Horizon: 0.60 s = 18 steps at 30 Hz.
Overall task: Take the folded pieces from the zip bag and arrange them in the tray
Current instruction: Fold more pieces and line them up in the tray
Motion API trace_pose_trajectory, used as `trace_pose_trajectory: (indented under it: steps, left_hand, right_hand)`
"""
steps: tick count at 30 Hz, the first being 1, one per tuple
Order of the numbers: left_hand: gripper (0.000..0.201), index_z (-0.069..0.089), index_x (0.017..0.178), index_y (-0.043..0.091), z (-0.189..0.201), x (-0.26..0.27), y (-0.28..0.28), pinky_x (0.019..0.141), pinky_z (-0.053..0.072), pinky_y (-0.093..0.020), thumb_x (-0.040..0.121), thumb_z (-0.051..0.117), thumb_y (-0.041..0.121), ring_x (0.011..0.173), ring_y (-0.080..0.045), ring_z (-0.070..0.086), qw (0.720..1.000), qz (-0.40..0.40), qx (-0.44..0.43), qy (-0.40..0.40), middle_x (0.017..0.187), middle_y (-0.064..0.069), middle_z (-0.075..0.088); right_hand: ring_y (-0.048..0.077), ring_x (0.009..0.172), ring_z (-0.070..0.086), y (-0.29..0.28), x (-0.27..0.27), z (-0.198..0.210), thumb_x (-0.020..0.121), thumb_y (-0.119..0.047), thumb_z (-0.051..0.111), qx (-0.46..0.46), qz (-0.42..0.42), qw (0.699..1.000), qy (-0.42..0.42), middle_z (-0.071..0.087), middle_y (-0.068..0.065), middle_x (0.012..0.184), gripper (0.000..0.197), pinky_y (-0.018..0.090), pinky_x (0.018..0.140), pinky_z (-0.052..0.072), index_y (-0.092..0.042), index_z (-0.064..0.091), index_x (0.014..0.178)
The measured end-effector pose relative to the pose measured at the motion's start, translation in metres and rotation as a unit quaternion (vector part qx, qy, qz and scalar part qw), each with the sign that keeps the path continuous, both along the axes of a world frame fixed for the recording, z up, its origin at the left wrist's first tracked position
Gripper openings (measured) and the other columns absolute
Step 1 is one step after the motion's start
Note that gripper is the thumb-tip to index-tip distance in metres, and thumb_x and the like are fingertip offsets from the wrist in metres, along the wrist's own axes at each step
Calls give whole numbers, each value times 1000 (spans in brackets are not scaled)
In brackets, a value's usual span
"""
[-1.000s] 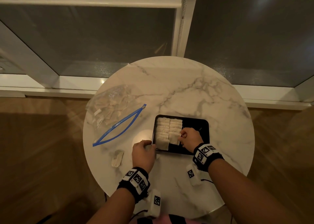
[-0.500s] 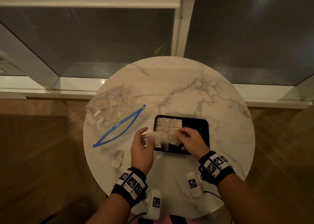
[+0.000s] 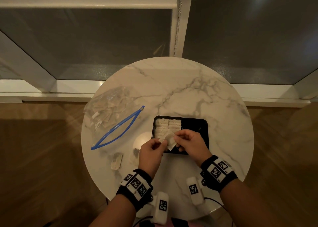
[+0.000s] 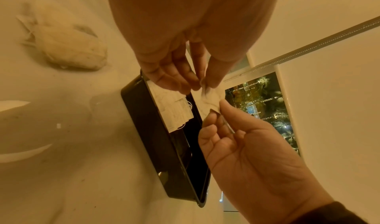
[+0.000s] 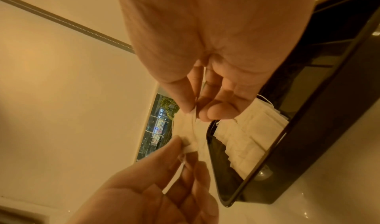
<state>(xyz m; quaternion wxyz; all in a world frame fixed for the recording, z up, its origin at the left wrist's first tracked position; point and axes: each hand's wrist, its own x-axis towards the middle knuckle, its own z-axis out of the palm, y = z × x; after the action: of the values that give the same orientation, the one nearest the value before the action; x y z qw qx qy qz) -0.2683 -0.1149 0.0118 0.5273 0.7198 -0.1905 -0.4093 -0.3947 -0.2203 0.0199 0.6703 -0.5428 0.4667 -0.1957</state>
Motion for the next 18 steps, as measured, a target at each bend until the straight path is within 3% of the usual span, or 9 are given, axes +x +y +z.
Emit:
trace_pose_trajectory:
  steps: [3, 6, 8, 11, 15, 18]
  left_hand:
    - [12, 72, 91, 9, 0, 0, 0, 68, 58, -30, 94, 69, 20, 76, -19, 68, 1000, 18, -8, 15, 83, -12, 74]
    - [9, 71, 103, 11, 1, 4, -3, 68, 58, -26, 96, 65, 13, 81, -16, 70, 999, 37, -14, -2, 92, -7, 74]
    - [13, 71, 98, 22, -2, 8, -3, 72, 58, -24, 97, 64, 12, 82, -11, 69, 997, -19, -17, -68, 91, 1, 73]
    - [29, 69, 88, 39, -6, 10, -4, 75, 57, -23, 93, 67, 12, 82, -4, 65, 978, -119, -7, -169, 90, 10, 68]
    - [12, 74, 93, 28, -11, 7, -4, 71, 60, -32, 91, 72, 17, 76, -9, 68, 978, -137, 4, -157, 85, 9, 71]
    - [11, 71, 101, 24, -11, 3, -2, 75, 57, -21, 92, 71, 18, 82, -6, 68, 984, -103, 12, -147, 90, 9, 71]
  right_hand:
    - [15, 66, 63, 1, -1, -1, 89, -7, 70, 11, 17, 1000, 1, 68, 8, 76, 8, 25, 59, 54, -5, 68, 97]
    - [11, 65, 63, 4, -2, -5, 86, -10, 74, 6, 113, 993, 38, 70, 2, 72, 6, 23, 60, 51, -13, 69, 84]
    - [12, 70, 65, 7, -2, -9, 84, -15, 76, -13, 146, 988, 43, 71, 2, 79, 7, 23, 66, 53, -18, 71, 88]
    - [17, 80, 67, 5, -5, -11, 84, -15, 76, -53, 96, 994, 16, 71, 12, 93, 20, 29, 76, 58, -15, 70, 104]
    - [10, 71, 65, 0, -10, -11, 86, -6, 73, -72, 125, 989, 24, 70, 3, 80, 9, 22, 68, 54, -10, 71, 94]
    - [4, 67, 63, -4, -14, -13, 86, -5, 73, -83, 137, 986, 45, 69, -1, 76, 7, 18, 65, 52, -11, 71, 89]
